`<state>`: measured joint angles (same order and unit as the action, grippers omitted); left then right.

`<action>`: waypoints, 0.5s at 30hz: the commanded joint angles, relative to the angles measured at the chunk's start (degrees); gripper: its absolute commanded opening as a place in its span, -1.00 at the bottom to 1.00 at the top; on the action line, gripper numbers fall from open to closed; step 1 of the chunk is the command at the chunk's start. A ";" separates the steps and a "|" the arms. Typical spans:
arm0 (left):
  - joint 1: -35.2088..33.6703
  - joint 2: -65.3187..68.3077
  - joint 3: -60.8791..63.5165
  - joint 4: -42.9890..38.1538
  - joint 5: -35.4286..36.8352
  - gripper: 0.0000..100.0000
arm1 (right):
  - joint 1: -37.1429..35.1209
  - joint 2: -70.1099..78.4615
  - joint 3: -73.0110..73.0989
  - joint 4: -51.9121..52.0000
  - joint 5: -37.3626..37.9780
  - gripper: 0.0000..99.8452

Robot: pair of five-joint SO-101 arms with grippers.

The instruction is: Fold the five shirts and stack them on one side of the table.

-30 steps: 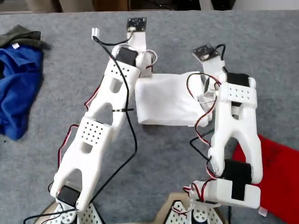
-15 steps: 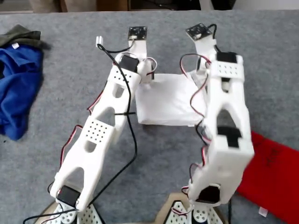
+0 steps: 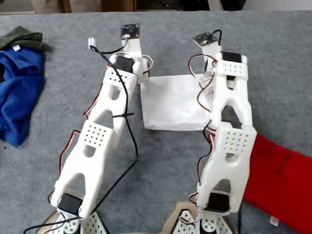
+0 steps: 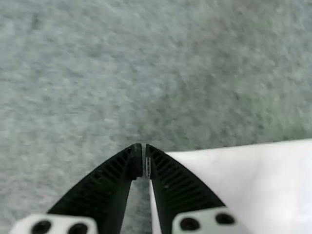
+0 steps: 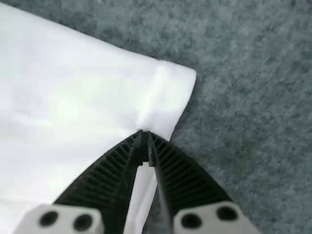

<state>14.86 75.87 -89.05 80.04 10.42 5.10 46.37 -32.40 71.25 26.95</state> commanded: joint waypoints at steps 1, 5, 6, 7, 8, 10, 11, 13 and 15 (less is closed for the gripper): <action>0.62 -1.10 -0.97 -0.79 0.18 -0.94 | -0.04 -0.48 -3.91 0.44 0.26 -0.99; 1.49 -1.45 -1.05 0.00 -0.09 -0.93 | -1.45 -3.65 -7.96 6.51 -0.70 -0.99; 1.58 -2.07 -1.58 0.97 -0.18 -0.93 | -1.54 -4.88 -8.75 8.00 -1.14 -0.99; 1.58 -2.77 -2.37 2.46 -0.18 -0.93 | -1.63 -6.11 -9.36 9.32 -1.32 -0.99; 1.58 -3.03 -3.08 3.69 -0.26 -0.93 | -1.71 -7.43 -9.71 10.37 -1.32 -0.99; 1.58 -3.82 -3.60 5.54 -0.35 -0.93 | -1.71 -9.98 -9.80 12.13 -2.02 -0.99; 1.58 -4.18 -3.52 6.42 -0.79 -0.93 | -1.54 -11.30 -9.71 12.66 -4.04 -0.99; 1.58 -4.53 -3.60 8.00 -2.81 -0.93 | -1.36 -13.58 -9.63 15.12 -5.80 -0.99; 1.67 -5.23 -3.60 10.73 -4.31 -0.89 | -1.36 -15.43 -9.63 18.20 -6.15 -0.99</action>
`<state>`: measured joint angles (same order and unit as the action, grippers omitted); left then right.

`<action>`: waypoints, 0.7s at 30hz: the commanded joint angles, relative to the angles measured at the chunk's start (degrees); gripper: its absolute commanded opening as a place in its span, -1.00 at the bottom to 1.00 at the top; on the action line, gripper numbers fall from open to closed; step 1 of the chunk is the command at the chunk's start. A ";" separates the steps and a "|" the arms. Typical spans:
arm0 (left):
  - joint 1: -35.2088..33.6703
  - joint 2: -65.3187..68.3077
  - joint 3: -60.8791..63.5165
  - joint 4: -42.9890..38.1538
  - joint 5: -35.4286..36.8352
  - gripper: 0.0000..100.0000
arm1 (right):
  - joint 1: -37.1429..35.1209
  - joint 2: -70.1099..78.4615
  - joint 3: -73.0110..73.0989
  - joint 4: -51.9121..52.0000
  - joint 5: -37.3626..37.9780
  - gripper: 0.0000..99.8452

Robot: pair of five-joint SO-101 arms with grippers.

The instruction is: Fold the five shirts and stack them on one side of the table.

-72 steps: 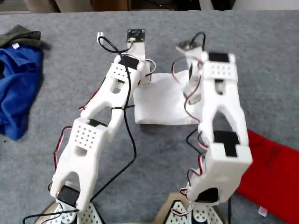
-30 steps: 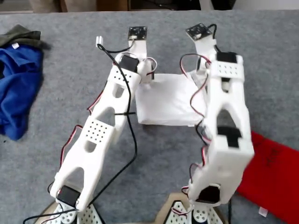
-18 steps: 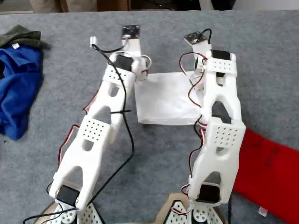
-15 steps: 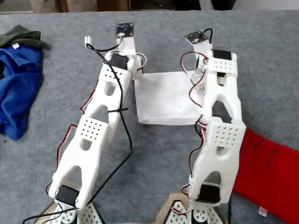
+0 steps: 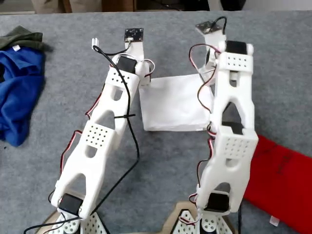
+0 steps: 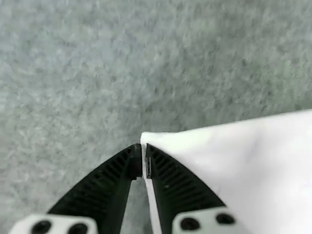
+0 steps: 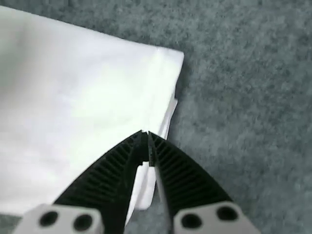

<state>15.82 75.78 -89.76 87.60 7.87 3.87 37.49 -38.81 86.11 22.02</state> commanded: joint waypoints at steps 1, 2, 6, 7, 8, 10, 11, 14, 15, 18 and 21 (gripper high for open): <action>0.70 -5.32 -2.81 4.66 -2.11 -0.84 | -0.13 -7.43 -3.12 5.10 -1.23 -0.99; 0.53 -5.49 -2.81 5.98 -2.02 -0.79 | -0.13 -8.40 -2.68 6.42 -1.85 -0.99; -0.09 -6.64 -2.81 9.23 -1.93 -0.70 | -0.04 -12.79 2.95 8.79 -2.81 -0.98; -0.44 -7.16 -2.81 9.76 -2.02 -0.70 | -0.04 -14.20 5.32 8.79 -2.99 -0.98; -0.79 -7.78 -2.81 9.93 -1.93 -0.69 | -0.04 -15.60 8.13 8.44 -3.34 -0.98; -1.49 -8.92 -2.81 9.85 -2.02 -0.69 | -0.04 -19.21 15.08 6.51 -3.52 -0.91; -1.76 -9.54 -2.81 9.85 -2.02 -0.69 | -0.04 -21.32 19.03 4.75 -3.52 -0.86; -1.93 -10.77 -2.81 9.76 -2.02 -0.69 | -0.22 -28.79 32.92 -2.29 -3.52 -0.68; -1.93 -10.77 -2.81 9.67 -2.02 -0.69 | -0.22 -31.25 37.67 -5.01 -3.52 -0.64; -1.76 -10.77 -2.37 9.23 -1.85 -0.69 | -0.22 -36.00 49.98 -12.92 -3.78 -0.61; -1.85 -10.15 -1.14 6.59 -1.49 -0.69 | -0.22 -35.30 55.16 -17.85 -6.59 -0.59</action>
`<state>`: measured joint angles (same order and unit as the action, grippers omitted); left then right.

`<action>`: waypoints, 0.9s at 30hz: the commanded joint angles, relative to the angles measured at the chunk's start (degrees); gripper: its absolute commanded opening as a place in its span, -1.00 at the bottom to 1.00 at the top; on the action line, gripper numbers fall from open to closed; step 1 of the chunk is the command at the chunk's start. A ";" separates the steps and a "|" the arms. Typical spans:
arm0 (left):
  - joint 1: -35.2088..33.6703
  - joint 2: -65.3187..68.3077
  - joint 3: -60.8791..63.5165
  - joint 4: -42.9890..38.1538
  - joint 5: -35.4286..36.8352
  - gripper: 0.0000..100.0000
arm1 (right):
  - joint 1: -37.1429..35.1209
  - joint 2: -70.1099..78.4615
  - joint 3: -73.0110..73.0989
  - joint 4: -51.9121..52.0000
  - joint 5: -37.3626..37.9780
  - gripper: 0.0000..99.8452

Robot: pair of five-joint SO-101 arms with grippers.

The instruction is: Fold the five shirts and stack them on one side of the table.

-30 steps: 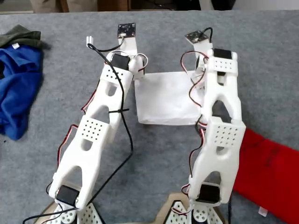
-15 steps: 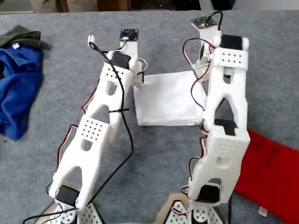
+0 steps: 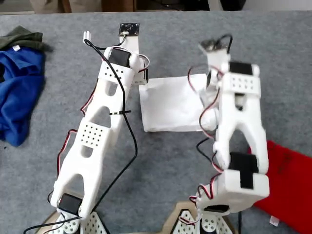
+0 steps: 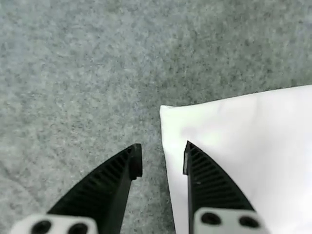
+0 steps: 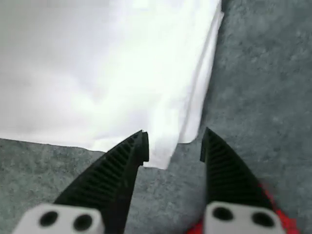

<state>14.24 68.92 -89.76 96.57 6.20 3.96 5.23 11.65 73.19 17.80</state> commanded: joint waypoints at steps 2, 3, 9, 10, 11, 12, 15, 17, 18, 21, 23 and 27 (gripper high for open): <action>-0.26 -3.03 -0.09 -4.57 1.14 -0.69 | -0.31 -1.36 4.53 -5.98 -4.04 -0.54; -0.18 -2.86 0.00 -5.10 1.14 -0.67 | -0.31 -0.48 4.00 -6.07 -4.66 -0.52; 2.20 -2.68 0.44 -5.45 1.23 -0.63 | -0.40 3.12 3.65 -6.24 -5.54 -0.48; 2.37 -2.68 0.97 -5.63 1.23 -0.63 | -0.40 3.47 3.74 -6.24 -5.63 -0.48; 2.46 -2.68 1.67 -5.71 1.23 -0.63 | -0.40 3.91 3.74 -6.24 -5.98 -0.48; 2.46 -2.68 2.20 -6.15 1.23 -0.64 | -0.31 4.53 3.74 -6.33 -6.42 -0.48; 2.02 -2.68 5.89 -7.82 1.23 -0.64 | -0.75 6.90 3.74 -6.42 -6.86 -0.48; 1.85 -2.68 8.62 -9.05 1.76 -0.64 | -0.66 8.48 3.74 -6.42 -7.82 -0.48; 1.41 -2.68 9.67 -9.58 2.99 -0.64 | -0.66 9.10 3.74 -6.33 -8.00 -0.48; 0.26 -2.68 12.04 -11.87 6.24 -0.64 | -0.75 10.59 3.65 -6.33 -8.00 -0.48; -0.09 -2.68 12.84 -12.75 7.47 -0.64 | -0.84 11.65 3.65 -6.33 -8.09 -0.48; 0.44 -2.68 13.63 -13.54 7.30 -0.69 | -2.68 14.02 3.38 -6.15 -8.09 -0.48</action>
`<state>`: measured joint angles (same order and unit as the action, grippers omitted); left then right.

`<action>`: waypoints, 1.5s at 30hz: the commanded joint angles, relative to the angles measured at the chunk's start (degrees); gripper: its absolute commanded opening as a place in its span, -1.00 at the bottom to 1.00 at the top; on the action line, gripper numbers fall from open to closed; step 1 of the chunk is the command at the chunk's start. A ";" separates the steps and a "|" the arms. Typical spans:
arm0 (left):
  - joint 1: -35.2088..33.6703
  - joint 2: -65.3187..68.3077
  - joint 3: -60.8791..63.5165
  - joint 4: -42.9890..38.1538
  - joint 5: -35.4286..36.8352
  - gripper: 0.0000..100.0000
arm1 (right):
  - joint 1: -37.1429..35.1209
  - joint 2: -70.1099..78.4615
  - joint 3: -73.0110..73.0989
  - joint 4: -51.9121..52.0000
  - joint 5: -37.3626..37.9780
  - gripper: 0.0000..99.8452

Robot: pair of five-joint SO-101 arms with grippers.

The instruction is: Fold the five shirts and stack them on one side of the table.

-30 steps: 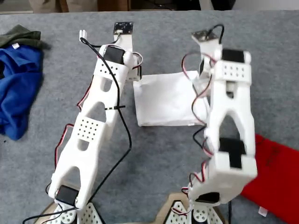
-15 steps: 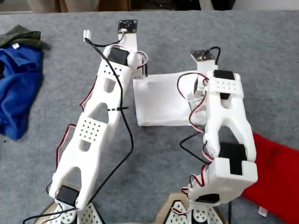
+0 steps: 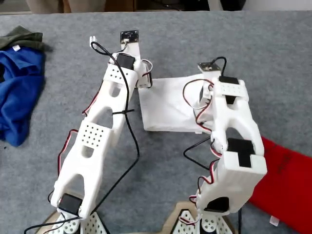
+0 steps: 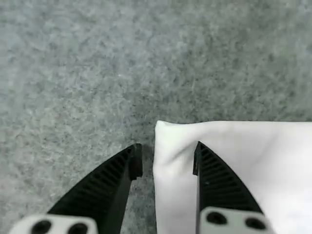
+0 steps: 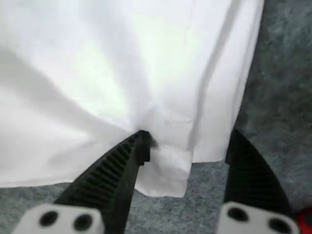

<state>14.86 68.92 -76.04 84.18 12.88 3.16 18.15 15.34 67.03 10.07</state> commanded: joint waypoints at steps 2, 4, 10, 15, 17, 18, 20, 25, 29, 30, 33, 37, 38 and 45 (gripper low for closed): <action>0.53 -2.59 0.79 -2.55 0.62 -0.75 | -2.51 1.71 -1.27 0.53 -0.35 -0.53; 1.14 -2.59 2.55 -3.87 0.62 -0.78 | -2.51 2.68 -2.42 1.93 -0.35 -0.61; 2.29 -2.59 3.60 -4.66 0.79 -0.79 | -2.51 8.84 -8.84 7.21 -0.35 -0.77; 2.11 -2.77 3.60 -4.66 0.88 -0.97 | -2.42 10.15 -10.42 8.26 -0.44 -0.99; 2.02 -3.03 3.60 -4.66 1.05 -0.96 | -2.42 10.15 -10.33 8.26 -0.53 -0.99; 2.02 -3.21 3.60 -4.66 1.05 -0.96 | -2.15 10.15 -10.33 8.26 -0.53 -0.99; 2.02 -3.21 3.43 -4.66 1.05 -0.96 | -2.15 10.07 -10.42 8.18 -0.53 -0.99; 2.02 -3.30 -3.25 -2.29 2.81 -0.96 | -1.45 5.76 -10.24 6.86 -0.26 -0.99; 3.16 -3.30 -13.01 2.37 3.08 -0.96 | 0.04 -2.07 -10.24 8.00 -0.26 -0.99; 3.78 -3.30 -15.03 3.52 3.08 -0.96 | 0.48 -3.74 -10.33 8.70 -0.26 -0.99; 5.19 -3.30 -19.87 6.15 3.87 -0.96 | 2.59 -8.31 -10.24 9.85 -0.18 -0.99; 6.51 -5.41 -19.52 6.86 6.07 -0.96 | 5.85 -12.70 -10.42 12.31 1.49 -0.99; 6.86 -6.11 -19.25 6.86 6.33 -0.96 | 6.81 -13.76 -10.33 12.92 1.76 -0.99; 13.10 -11.65 -17.93 6.42 7.03 -0.96 | 18.33 -19.82 -10.24 18.37 7.30 -0.99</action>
<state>25.49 62.95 -92.84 90.86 19.47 16.18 3.12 5.76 83.30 14.90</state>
